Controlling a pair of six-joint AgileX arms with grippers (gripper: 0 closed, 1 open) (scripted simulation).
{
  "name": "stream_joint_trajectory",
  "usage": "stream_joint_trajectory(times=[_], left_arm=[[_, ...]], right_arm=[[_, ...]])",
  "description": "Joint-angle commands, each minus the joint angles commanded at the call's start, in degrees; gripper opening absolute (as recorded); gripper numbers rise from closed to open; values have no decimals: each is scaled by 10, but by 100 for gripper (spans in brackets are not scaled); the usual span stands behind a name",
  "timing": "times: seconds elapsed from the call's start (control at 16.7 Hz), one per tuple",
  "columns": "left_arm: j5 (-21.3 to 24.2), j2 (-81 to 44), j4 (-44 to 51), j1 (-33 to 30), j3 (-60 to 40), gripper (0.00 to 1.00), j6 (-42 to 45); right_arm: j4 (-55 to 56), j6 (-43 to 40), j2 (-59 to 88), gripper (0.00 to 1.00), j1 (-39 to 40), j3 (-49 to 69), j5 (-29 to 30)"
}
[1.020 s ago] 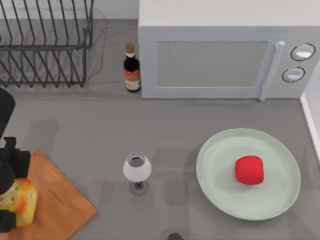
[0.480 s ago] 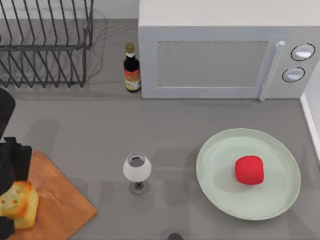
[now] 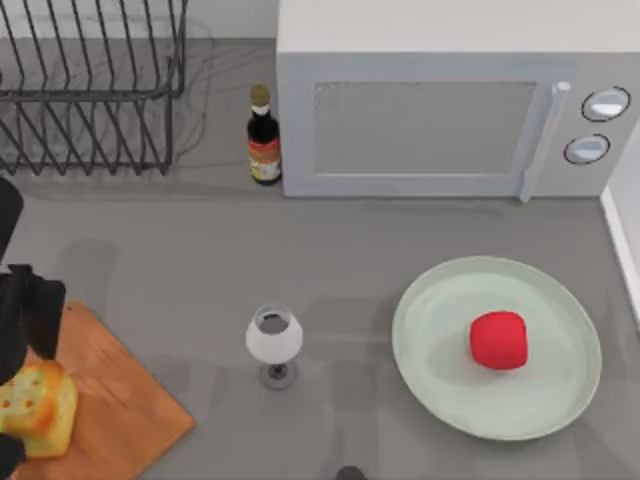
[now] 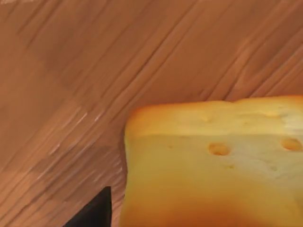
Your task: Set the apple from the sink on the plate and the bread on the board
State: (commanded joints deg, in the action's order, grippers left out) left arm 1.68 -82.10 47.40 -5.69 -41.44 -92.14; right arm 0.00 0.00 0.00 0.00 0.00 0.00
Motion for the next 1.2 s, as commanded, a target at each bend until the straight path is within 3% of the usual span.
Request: stream_joint_trajectory(times=[0.3, 0.9, 1.2], left_arm=[[-5, 143, -85, 9, 70, 100, 159], [-14, 607, -330, 41, 313, 100, 711], [-16, 784, -444, 54, 396, 100, 886]], right_arm=[[0, 0, 0, 100, 0, 0, 0], [0, 0, 0, 100, 0, 0, 0], [0, 0, 0, 100, 0, 0, 0]])
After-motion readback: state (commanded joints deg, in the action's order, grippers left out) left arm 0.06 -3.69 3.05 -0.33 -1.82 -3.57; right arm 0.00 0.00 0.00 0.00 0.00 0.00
